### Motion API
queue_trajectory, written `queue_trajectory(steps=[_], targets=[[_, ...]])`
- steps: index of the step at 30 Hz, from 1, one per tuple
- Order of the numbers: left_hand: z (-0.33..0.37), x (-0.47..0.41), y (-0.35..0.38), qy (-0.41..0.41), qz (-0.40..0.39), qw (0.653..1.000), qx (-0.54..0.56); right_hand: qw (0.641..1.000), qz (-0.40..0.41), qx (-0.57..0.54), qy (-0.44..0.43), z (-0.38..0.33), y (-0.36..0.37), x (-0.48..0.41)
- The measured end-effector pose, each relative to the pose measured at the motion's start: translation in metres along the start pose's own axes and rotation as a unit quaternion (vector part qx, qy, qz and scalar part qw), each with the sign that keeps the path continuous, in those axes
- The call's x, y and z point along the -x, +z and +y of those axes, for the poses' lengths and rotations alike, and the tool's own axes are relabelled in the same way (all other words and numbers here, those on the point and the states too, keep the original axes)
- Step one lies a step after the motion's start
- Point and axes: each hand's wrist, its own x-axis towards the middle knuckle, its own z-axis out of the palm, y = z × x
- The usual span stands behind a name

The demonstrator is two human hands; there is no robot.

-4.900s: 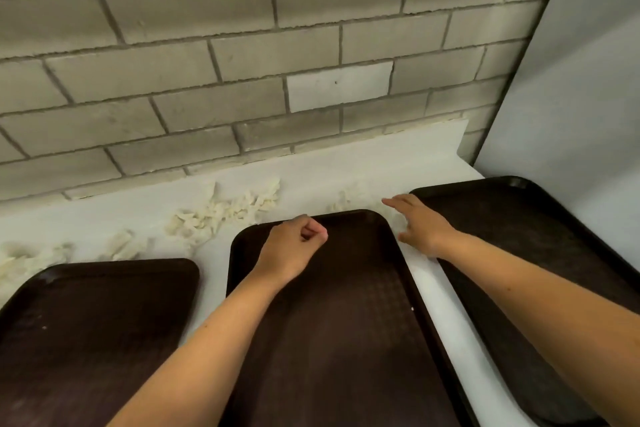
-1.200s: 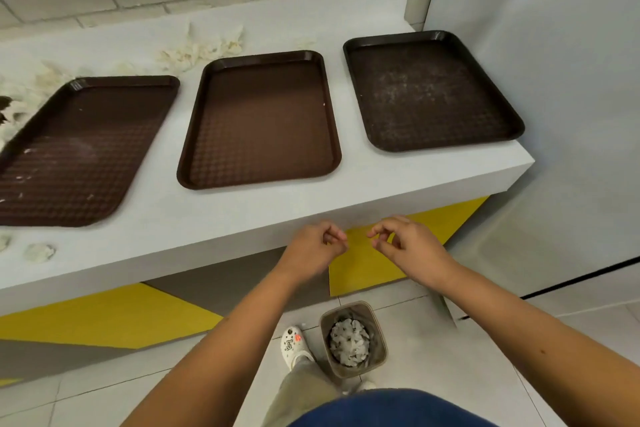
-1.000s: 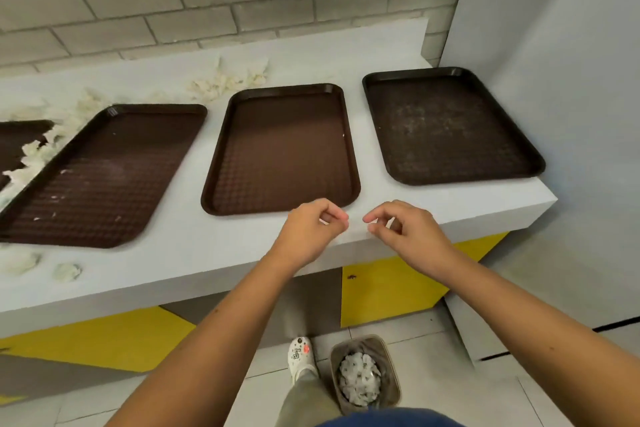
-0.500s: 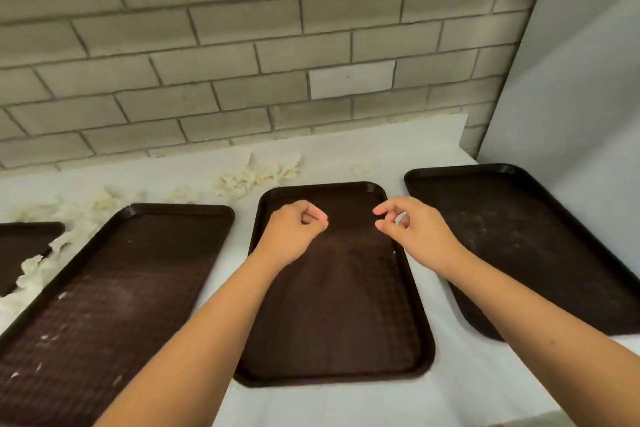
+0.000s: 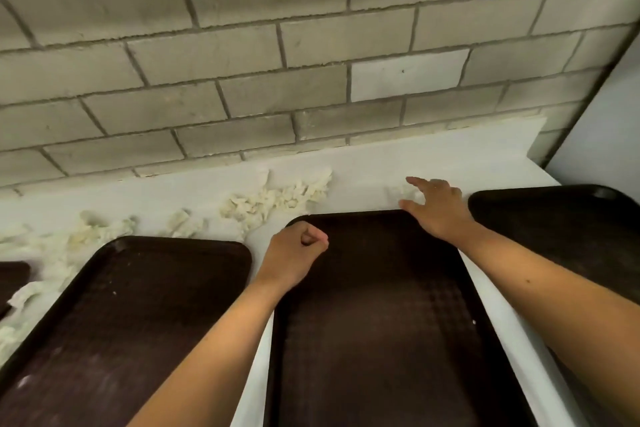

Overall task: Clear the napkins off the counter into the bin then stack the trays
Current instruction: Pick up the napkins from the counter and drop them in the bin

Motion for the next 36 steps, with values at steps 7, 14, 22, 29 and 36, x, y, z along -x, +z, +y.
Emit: queue_trajectory(steps=[7,14,22,29,36], targets=[[-0.014,-0.034,0.005,0.001,0.054,0.998,0.021,0.997,-0.052,0.051,0.039,-0.003,0.023,-0.033],[-0.005,-0.088,0.011,0.074,0.126,0.980,-0.133,0.998,0.021,0.056,-0.007,-0.006,0.026,-0.050],[0.015,-0.139,0.034,0.058,0.054,0.889,-0.451,0.993,0.086,-0.030,-0.072,-0.014,0.030,-0.045],[0.012,-0.148,0.036,0.122,0.061,0.893,-0.429,0.987,0.116,-0.069,-0.088,-0.020,0.025,-0.033],[0.042,-0.115,-0.001,0.128,0.088,0.978,0.139,0.954,0.112,-0.275,-0.038,-0.029,0.013,-0.006]])
